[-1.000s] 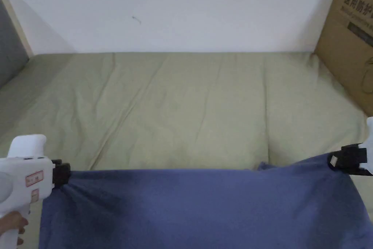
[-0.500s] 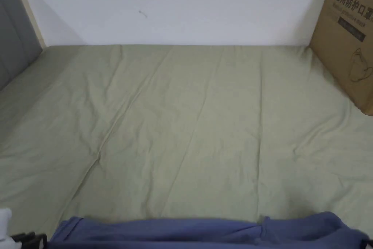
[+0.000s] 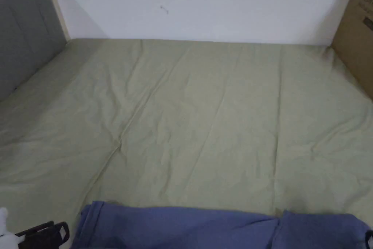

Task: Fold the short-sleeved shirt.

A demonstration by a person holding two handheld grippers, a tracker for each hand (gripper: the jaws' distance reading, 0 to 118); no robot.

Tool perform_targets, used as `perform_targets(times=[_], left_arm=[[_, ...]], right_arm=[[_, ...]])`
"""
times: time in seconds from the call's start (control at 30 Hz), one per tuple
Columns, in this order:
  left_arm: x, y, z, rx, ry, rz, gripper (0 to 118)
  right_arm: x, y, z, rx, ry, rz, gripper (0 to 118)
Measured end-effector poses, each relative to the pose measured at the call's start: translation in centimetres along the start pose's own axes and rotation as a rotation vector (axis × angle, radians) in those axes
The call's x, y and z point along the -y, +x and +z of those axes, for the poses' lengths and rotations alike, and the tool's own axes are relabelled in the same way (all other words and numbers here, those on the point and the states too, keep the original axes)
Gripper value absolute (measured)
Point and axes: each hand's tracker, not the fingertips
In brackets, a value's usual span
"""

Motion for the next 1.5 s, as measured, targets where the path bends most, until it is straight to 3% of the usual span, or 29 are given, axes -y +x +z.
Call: perform_targets(times=[0.03,0.07,0.13,0.27,0.3,0.33,0.37,0.4,0.43,0.47,0.5,0.7,0.77,0.87,0.93,1.0,1.03,1.07,1.13,1.23,1.4,1.5], left_arm=[[0.1,-0.4,0.1,0.018,0.01,0.025,15],[0.3,-0.7,-0.1,0.025,0.012,0.043,6],[0.7,-1.1,-0.4,-0.015,-0.026,0.056,2],[2.1,-1.2,-0.1,0.034,-0.023,0.074,3],[2.4,-1.9,-0.5,0.075,-0.018,0.114,10],[2.4,-2.4,-0.7,0.103,-0.016,0.139,25],[2.4,-2.7,-1.2,0.13,-0.038,0.167,55],[2.3,-2.9,-1.5,0.134,-0.063,0.181,96],[2.3,-3.1,-2.2,0.149,-0.086,0.182,112],[2.5,-3.1,-2.9,0.165,-0.112,0.18,114],[2.7,-3.2,-3.8,0.194,-0.128,0.183,109],[3.5,-3.7,-8.3,0.257,-0.219,0.264,107],[3.7,-3.8,-9.3,0.244,-0.221,0.337,107],[3.3,-4.0,-9.7,0.278,-0.214,0.342,104],[3.1,-3.6,-9.5,0.242,-0.215,0.292,79],[2.9,-3.0,-9.5,0.076,-0.213,0.202,20],[3.1,-3.1,-9.6,0.024,-0.215,0.186,18],[3.3,-3.5,-9.5,0.096,-0.21,0.228,11],[2.9,-3.7,-9.2,0.175,-0.21,0.32,7],[2.4,-2.5,-8.5,0.098,-0.206,0.202,7],[0.9,-1.2,-5.9,0.17,-0.122,0.252,7],[-0.7,1.4,-3.8,0.19,-0.063,0.198,7]], right_arm=[[-0.5,-1.0,0.3,-0.039,0.044,-0.025,23],[-0.8,-2.1,0.1,-0.079,0.056,-0.029,4],[-0.9,-4.9,-0.5,-0.145,0.055,-0.023,3],[-0.4,-10.4,-3.3,-0.258,-0.017,0.11,3],[-0.2,-11.7,-3.9,-0.262,-0.034,0.14,3],[-0.1,-12.6,-4.4,-0.278,-0.046,0.162,3],[0.1,-13.8,-5.0,-0.305,-0.062,0.176,3],[0.2,-14.6,-5.4,-0.325,-0.073,0.175,3],[0.3,-15.4,-5.8,-0.351,-0.087,0.176,3],[0.4,-16.1,-6.2,-0.361,-0.094,0.176,3],[0.5,-16.9,-6.7,-0.37,-0.104,0.182,3],[1.1,-20.7,-8.7,-0.414,-0.158,0.224,3],[1.1,-21.0,-9.4,-0.427,-0.175,0.236,3],[1.5,-21.4,-10.0,-0.431,-0.194,0.254,3],[1.8,-21.4,-10.5,-0.428,-0.211,0.257,3],[2.1,-21.2,-10.9,-0.416,-0.227,0.256,3],[2.3,-21.1,-11.1,-0.407,-0.237,0.25,3],[2.1,-21.3,-10.8,-0.403,-0.245,0.242,3],[2.1,-21.2,-10.8,-0.393,-0.263,0.225,3],[2.5,-20.3,-11.1,-0.362,-0.28,0.209,3],[3.0,-16.6,-10.8,-0.318,-0.277,0.146,3],[3.0,-14.5,-10.3,-0.292,-0.266,0.114,3]])
